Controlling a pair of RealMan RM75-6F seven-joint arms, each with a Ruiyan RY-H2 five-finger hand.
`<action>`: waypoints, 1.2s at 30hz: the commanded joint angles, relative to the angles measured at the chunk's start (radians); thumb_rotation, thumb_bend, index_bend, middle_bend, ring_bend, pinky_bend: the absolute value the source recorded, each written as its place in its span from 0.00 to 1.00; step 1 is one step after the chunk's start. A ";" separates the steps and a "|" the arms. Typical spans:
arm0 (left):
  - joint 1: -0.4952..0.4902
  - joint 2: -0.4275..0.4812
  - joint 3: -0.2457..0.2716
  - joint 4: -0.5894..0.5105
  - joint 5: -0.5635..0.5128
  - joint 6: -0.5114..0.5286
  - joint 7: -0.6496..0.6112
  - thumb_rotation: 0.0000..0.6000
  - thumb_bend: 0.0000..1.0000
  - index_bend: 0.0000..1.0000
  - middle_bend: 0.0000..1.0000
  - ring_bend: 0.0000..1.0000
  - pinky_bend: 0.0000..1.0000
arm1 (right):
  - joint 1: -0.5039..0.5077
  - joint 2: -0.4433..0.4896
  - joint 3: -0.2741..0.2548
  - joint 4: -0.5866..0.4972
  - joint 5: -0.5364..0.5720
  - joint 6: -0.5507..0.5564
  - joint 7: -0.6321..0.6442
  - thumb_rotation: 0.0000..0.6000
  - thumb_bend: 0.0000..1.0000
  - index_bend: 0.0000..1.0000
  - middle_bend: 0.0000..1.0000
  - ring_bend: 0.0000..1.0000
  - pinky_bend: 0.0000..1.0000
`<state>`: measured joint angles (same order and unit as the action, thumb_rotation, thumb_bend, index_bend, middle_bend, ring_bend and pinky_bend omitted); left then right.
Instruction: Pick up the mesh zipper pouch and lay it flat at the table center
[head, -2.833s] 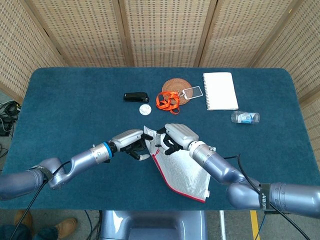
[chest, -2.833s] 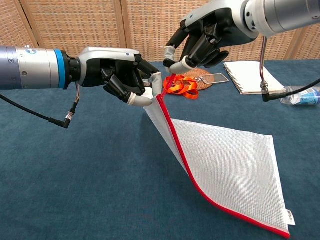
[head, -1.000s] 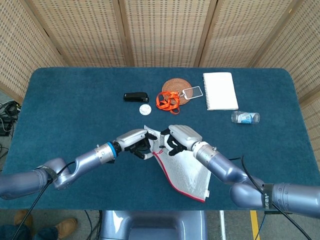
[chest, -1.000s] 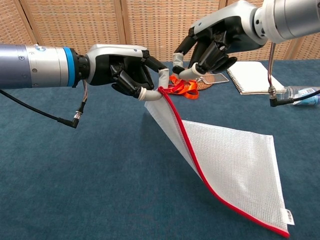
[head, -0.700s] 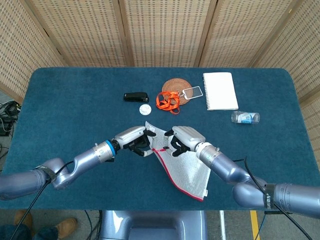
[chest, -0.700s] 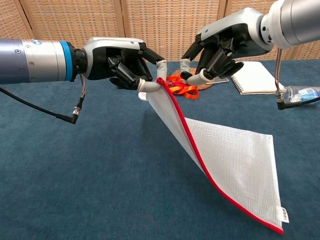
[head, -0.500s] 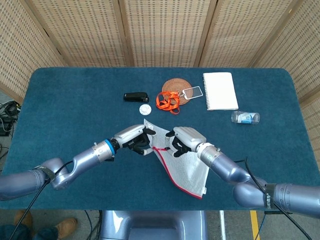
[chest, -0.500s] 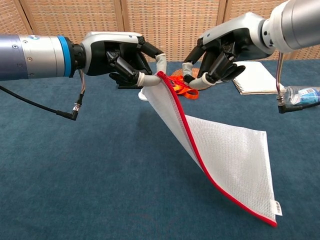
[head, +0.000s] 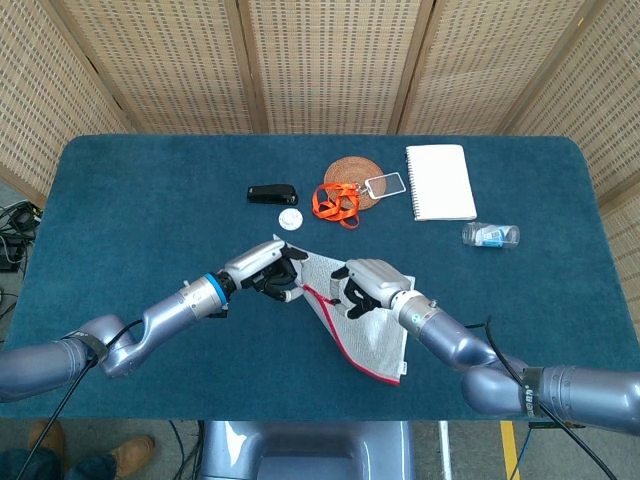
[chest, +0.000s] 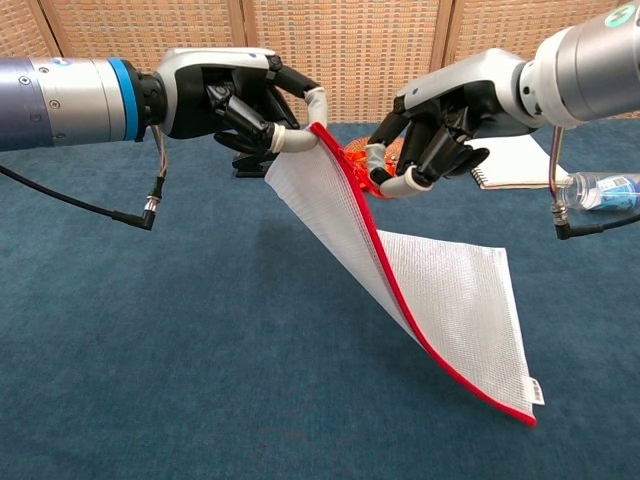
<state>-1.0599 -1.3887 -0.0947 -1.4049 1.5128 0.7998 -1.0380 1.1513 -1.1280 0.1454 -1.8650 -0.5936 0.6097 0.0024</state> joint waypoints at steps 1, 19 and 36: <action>0.002 0.001 -0.002 0.001 -0.001 0.001 -0.002 1.00 0.65 0.85 0.96 0.87 1.00 | 0.001 0.000 -0.004 0.002 0.002 0.001 -0.003 1.00 0.79 0.79 0.98 0.98 1.00; 0.059 0.081 -0.035 0.024 -0.033 0.043 -0.043 1.00 0.65 0.86 0.96 0.87 1.00 | -0.058 0.065 -0.039 0.015 -0.031 0.008 0.002 1.00 0.79 0.79 0.98 0.98 1.00; 0.129 0.171 -0.038 0.091 -0.027 0.088 -0.166 1.00 0.65 0.86 0.96 0.87 1.00 | -0.169 0.108 -0.056 0.098 -0.090 0.009 0.063 1.00 0.79 0.79 0.98 0.98 1.00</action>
<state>-0.9349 -1.2218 -0.1334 -1.3176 1.4837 0.8841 -1.1987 0.9920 -1.0224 0.0910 -1.7780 -0.6779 0.6199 0.0572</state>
